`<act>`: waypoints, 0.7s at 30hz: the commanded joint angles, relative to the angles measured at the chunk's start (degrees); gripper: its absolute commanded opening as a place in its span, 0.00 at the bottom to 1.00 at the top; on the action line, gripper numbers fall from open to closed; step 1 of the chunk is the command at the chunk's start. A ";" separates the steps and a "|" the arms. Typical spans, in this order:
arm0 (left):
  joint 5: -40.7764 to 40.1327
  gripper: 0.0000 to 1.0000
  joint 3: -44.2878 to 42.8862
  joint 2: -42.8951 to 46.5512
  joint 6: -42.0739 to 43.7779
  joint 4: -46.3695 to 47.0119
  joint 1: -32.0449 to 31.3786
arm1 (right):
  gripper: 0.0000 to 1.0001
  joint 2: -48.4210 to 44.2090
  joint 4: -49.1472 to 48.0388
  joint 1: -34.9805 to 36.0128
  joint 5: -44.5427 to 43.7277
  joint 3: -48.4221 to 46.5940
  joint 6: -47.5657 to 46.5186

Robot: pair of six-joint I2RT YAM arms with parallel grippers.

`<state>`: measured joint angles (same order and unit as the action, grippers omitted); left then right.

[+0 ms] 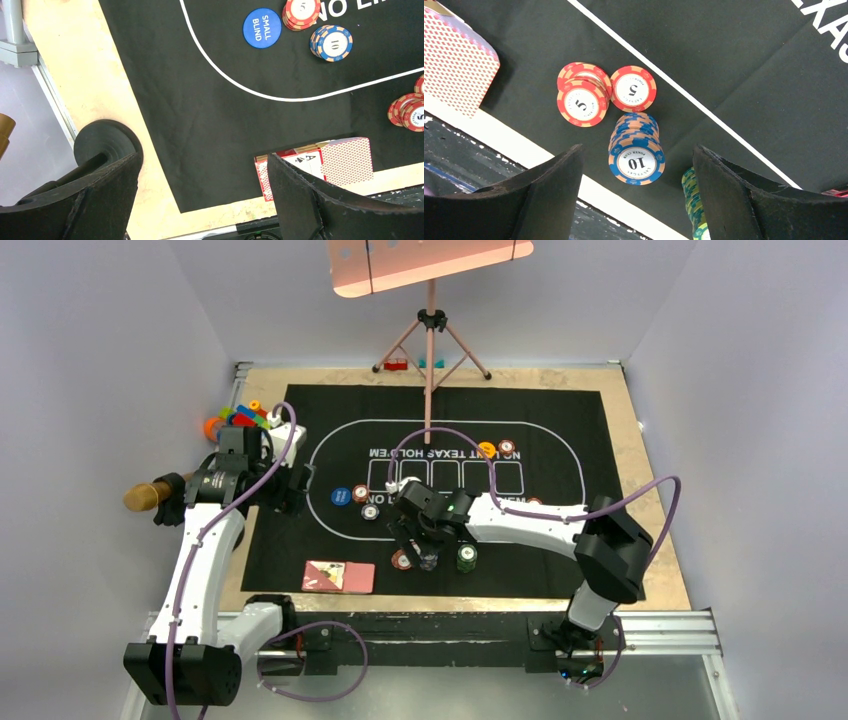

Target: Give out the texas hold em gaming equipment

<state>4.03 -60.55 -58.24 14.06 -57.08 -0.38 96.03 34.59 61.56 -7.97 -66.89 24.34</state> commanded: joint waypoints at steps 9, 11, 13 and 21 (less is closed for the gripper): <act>-1.13 1.00 -1.78 0.60 0.15 0.42 0.38 | 0.69 -0.21 -3.40 0.49 1.53 2.08 1.37; -1.18 1.00 -1.77 0.50 0.21 0.44 0.38 | 0.67 -0.14 -3.39 0.50 1.61 2.11 1.33; -1.31 1.00 -1.68 0.56 0.20 0.52 0.38 | 0.67 0.11 -3.47 0.49 1.57 2.27 1.35; -1.31 1.00 -1.67 0.72 0.46 0.56 0.38 | 0.67 1.43 -3.64 0.58 2.10 2.69 1.16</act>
<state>3.29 -60.55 -58.24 14.11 -57.08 -0.38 96.86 31.99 61.87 -6.39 -64.82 25.04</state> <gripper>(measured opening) 0.995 0.671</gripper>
